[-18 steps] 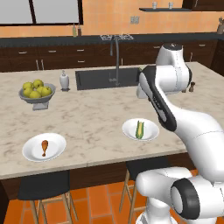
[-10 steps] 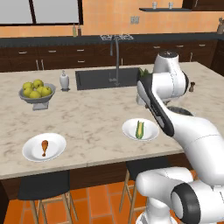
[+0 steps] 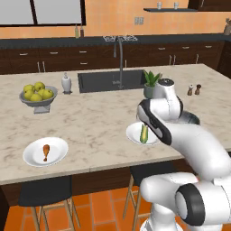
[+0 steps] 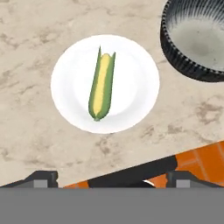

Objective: Pick the chicken drumstick and corn from their plates and place them in the bowl. Then put the bowl in the fridge.

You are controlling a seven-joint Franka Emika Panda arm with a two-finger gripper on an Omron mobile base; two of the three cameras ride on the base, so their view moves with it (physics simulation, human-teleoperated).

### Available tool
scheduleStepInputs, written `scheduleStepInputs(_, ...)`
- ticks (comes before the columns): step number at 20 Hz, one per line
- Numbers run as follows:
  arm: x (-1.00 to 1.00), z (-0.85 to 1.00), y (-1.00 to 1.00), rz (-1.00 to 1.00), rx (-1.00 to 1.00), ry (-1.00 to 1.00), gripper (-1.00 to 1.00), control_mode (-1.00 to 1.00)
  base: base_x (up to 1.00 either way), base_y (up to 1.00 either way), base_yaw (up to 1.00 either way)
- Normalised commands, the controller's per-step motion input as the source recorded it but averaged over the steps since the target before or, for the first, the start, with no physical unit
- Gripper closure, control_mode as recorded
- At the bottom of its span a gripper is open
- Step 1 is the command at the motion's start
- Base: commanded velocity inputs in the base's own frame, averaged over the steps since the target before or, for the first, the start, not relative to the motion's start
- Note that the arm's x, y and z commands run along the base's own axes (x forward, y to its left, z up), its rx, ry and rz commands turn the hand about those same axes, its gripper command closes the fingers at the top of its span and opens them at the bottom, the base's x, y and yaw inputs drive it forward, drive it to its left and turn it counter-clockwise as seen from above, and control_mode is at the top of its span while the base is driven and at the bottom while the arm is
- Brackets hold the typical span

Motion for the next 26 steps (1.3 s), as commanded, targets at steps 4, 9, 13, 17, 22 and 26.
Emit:
scheduleStepInputs(4, 0.76, -0.83, -0.16, -0.14, 0.18, 0.1, -1.0, -1.0, 0.0, 0.0, 0.0)
scheduleStepInputs(9, 0.46, -0.68, -0.05, -0.11, 0.09, 0.02, -1.0, -1.0, 0.0, 0.0, 0.0)
scheduleStepInputs(13, 0.23, -0.34, -0.01, -0.01, 0.0, 0.0, -1.0, -1.0, 0.0, 0.0, 0.0)
scheduleStepInputs(17, 0.33, -0.36, 0.0, 0.0, 0.0, 0.0, -1.0, -1.0, 0.0, 0.0, 0.0)
scheduleStepInputs(22, 0.64, -0.32, 0.0, 0.0, 0.0, 0.02, -1.0, -1.0, 0.0, 0.0, 0.0)
scheduleStepInputs(26, 0.49, -0.37, 0.02, 0.0, 0.0, 0.06, -1.0, -1.0, 0.0, 0.0, 0.0)
